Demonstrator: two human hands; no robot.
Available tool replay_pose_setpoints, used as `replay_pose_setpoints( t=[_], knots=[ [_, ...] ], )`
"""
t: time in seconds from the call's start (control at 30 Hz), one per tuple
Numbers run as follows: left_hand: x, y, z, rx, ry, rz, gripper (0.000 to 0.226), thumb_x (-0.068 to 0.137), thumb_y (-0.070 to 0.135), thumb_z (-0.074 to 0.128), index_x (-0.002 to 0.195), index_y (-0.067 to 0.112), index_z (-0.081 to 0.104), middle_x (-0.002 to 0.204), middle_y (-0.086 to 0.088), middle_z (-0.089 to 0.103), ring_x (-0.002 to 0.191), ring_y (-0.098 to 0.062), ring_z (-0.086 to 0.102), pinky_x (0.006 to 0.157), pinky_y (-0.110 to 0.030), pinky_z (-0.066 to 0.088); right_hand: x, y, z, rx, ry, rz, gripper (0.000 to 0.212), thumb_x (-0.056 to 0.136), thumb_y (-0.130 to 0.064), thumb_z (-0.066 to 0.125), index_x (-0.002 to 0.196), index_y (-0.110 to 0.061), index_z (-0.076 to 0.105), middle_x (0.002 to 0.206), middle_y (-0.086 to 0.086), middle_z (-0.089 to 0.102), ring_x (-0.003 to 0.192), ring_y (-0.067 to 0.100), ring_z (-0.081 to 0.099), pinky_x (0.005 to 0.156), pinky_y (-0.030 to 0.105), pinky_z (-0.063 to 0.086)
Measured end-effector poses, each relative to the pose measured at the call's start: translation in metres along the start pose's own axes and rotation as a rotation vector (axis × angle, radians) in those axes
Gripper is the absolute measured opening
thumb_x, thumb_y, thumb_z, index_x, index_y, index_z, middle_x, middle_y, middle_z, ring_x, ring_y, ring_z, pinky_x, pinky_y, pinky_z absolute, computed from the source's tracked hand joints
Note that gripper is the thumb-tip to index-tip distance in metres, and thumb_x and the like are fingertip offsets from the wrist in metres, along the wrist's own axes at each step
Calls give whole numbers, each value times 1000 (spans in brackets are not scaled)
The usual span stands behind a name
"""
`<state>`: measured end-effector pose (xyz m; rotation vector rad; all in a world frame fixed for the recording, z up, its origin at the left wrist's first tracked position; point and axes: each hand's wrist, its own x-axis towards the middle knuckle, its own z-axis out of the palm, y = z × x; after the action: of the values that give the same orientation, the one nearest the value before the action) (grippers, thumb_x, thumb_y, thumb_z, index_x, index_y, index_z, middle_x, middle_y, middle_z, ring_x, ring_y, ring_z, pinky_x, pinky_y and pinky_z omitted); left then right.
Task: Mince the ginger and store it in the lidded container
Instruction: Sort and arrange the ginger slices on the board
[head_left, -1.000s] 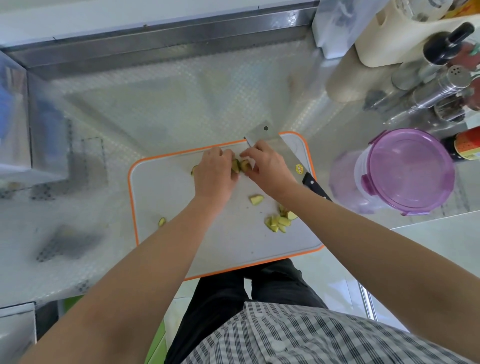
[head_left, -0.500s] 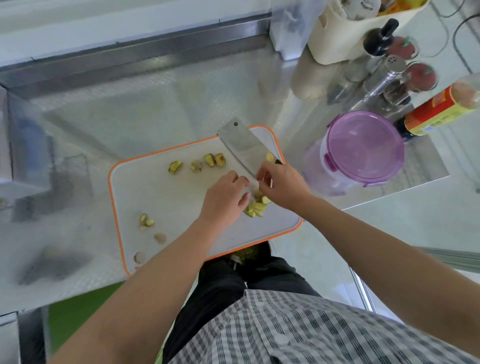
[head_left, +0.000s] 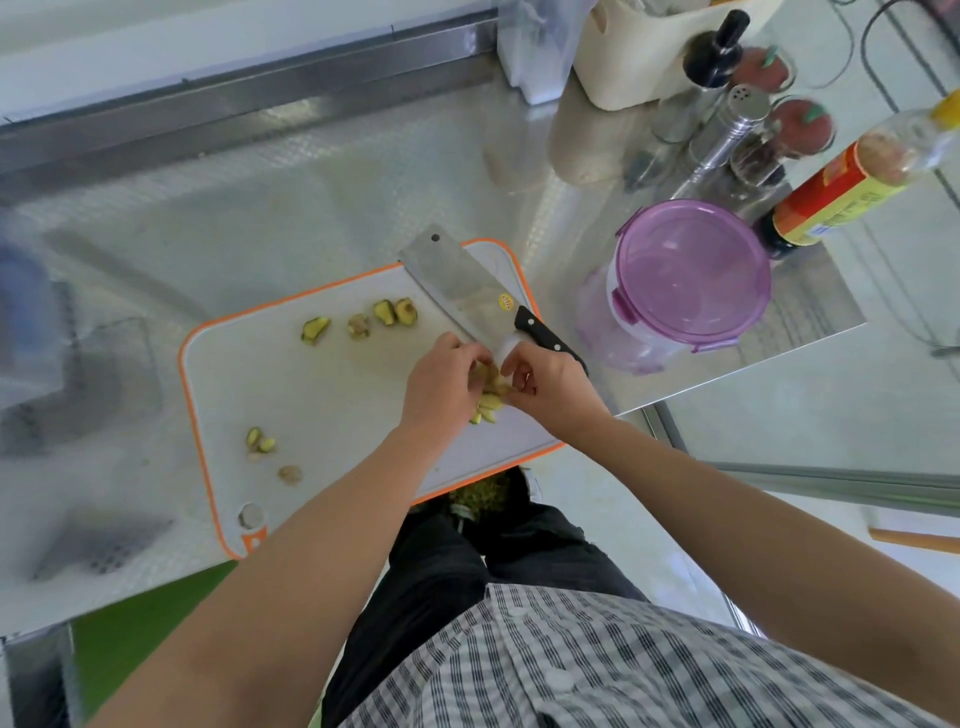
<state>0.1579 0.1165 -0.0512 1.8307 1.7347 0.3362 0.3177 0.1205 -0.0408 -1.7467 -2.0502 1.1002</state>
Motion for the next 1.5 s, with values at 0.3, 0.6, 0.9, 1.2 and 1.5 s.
replay_pose_setpoints(
  t=[0.3,0.6,0.9,1.2,1.5],
  knots=[
    [1,-2,-3,-40,-15,-20,24,78,9,65,100,18,66,94,-2,54,76,-19,58,71,-32,49,9,-2,6,108,-60,87,33,77,-5,72,107,-15,63,74,0,60,63,14,56,63,22,47],
    [2,-4,-7,-104,-8,-65,19,76,11,71,92,19,64,87,6,58,74,-9,52,68,-18,35,9,3,2,-44,21,36,13,77,-18,76,86,-11,69,87,1,52,68,14,52,68,28,45],
    [4,-3,-10,-294,-24,-139,19,76,6,69,90,20,66,77,7,63,65,-7,55,65,-23,48,10,4,-6,-135,-114,31,9,80,-24,71,85,-22,64,74,-8,61,69,15,60,69,31,51],
    [1,-4,-15,-333,35,-198,14,81,8,62,86,20,68,74,3,63,64,-9,53,59,-19,43,8,-5,-10,201,-81,181,16,80,-22,74,82,-13,60,66,0,71,50,11,64,59,31,55],
    [-6,-14,-16,-223,21,-230,15,83,10,61,91,21,65,68,10,55,65,-7,52,56,-18,37,22,-17,9,-10,-86,221,26,83,-23,67,102,-16,51,80,5,65,74,23,64,67,38,53]
  ],
)
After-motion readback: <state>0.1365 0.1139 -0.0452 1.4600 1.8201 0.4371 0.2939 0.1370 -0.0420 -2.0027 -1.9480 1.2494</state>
